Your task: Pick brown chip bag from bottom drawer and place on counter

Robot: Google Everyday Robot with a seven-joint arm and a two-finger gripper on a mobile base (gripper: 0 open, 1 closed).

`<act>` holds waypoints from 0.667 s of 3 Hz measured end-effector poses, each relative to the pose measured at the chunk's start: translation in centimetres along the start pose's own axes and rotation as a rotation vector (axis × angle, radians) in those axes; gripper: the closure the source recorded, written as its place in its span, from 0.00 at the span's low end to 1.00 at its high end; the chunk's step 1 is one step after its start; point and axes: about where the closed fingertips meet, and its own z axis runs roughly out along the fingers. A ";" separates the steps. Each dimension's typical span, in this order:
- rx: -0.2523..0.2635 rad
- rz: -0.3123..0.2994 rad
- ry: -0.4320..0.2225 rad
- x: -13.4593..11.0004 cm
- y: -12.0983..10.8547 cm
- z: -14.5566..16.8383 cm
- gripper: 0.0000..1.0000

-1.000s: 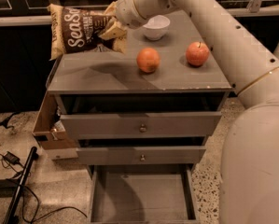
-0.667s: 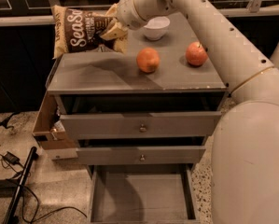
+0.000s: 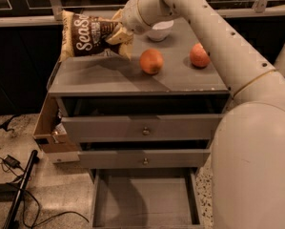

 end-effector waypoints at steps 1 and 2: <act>-0.010 0.033 0.017 1.7 0.8 0.7 1.00; -0.018 0.054 0.023 2.7 1.5 1.1 1.00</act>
Offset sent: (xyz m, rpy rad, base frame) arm 0.0016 -0.0196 -0.0412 -0.0030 0.0707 -0.0528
